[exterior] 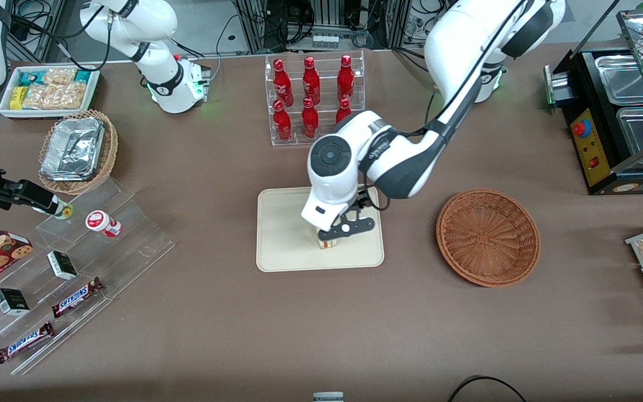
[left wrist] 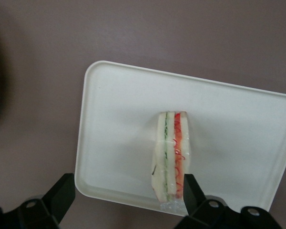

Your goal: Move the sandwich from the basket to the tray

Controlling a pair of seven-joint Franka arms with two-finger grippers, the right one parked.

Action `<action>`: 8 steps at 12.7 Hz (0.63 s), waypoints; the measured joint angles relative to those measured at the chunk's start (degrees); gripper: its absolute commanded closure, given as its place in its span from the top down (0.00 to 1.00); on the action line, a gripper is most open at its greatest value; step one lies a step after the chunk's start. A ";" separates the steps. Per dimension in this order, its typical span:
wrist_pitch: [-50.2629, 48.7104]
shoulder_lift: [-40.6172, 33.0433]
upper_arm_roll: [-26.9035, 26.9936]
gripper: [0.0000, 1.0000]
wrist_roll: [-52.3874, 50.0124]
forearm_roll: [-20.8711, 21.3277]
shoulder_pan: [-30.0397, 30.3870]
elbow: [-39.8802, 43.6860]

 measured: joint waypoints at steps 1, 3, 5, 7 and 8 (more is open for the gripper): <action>-0.79 -0.61 0.10 1.00 0.33 0.19 0.88 -0.61; -1.24 -2.69 0.20 1.00 4.17 0.34 4.14 -2.78; -1.94 -5.87 0.21 1.00 9.95 0.33 8.20 -5.56; -2.40 -9.56 0.20 1.00 14.83 0.31 11.29 -9.46; -2.46 -11.31 0.18 1.00 16.82 0.31 12.44 -11.55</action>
